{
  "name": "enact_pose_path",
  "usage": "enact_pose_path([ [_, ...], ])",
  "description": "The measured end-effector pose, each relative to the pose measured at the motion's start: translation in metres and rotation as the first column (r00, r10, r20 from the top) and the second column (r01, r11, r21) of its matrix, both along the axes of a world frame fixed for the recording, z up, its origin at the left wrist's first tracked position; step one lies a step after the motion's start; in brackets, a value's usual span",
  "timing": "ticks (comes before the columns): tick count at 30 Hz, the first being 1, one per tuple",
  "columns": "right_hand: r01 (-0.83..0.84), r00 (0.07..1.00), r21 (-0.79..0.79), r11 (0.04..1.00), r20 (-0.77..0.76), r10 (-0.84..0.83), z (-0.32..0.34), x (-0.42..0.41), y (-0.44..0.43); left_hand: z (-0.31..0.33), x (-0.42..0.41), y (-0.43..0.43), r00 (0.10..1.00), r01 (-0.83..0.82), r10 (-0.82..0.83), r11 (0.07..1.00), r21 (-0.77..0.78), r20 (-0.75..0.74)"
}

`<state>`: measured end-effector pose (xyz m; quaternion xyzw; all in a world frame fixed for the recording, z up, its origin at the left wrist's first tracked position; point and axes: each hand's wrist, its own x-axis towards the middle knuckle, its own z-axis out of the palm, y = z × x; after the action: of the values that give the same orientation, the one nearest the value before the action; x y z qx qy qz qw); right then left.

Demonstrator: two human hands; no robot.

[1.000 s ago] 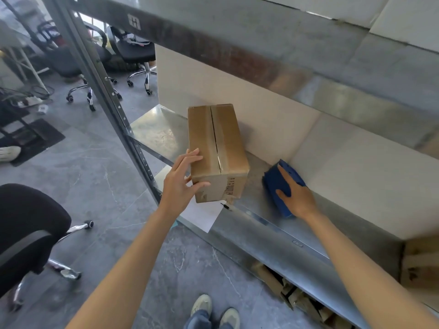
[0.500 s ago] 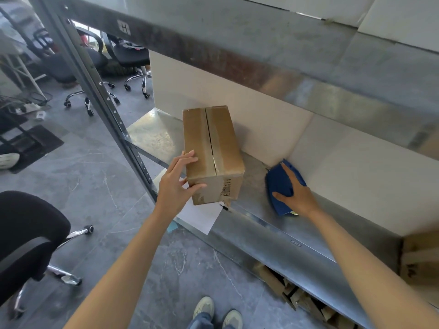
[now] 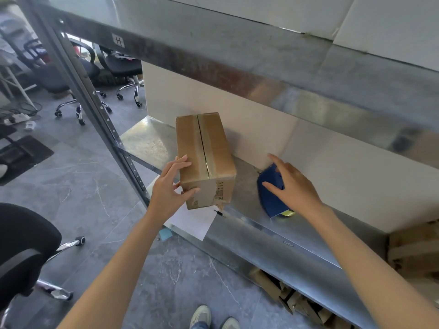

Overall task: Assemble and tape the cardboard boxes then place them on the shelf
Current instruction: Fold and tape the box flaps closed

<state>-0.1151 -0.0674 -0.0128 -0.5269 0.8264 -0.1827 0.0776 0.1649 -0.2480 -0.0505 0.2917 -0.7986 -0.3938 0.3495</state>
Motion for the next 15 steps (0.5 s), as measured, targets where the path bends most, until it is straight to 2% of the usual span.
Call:
enact_pose_path([
  [4,-0.248,0.967,-0.157,0.956,0.020,0.254,0.018,0.033,-0.032,0.006,0.006,-0.007,0.997,0.067,-0.065,0.996,-0.051,0.033],
  [8,-0.409,0.912,-0.126,0.904,-0.013,0.410,0.018,0.056,-0.061,0.011,0.011,-0.015,0.993,0.094,-0.091,0.995,-0.040,0.079],
  [11,-0.411,0.911,-0.164,0.897,-0.028,0.412,0.010,0.057,-0.069,0.014,0.014,-0.020,0.988,0.119,-0.114,0.992,-0.038,0.104],
  [15,-0.378,0.916,-0.229,0.897,0.052,0.399,0.006,0.051,-0.074,0.013,0.012,-0.023,0.985,0.129,-0.119,0.989,-0.075,0.124],
])
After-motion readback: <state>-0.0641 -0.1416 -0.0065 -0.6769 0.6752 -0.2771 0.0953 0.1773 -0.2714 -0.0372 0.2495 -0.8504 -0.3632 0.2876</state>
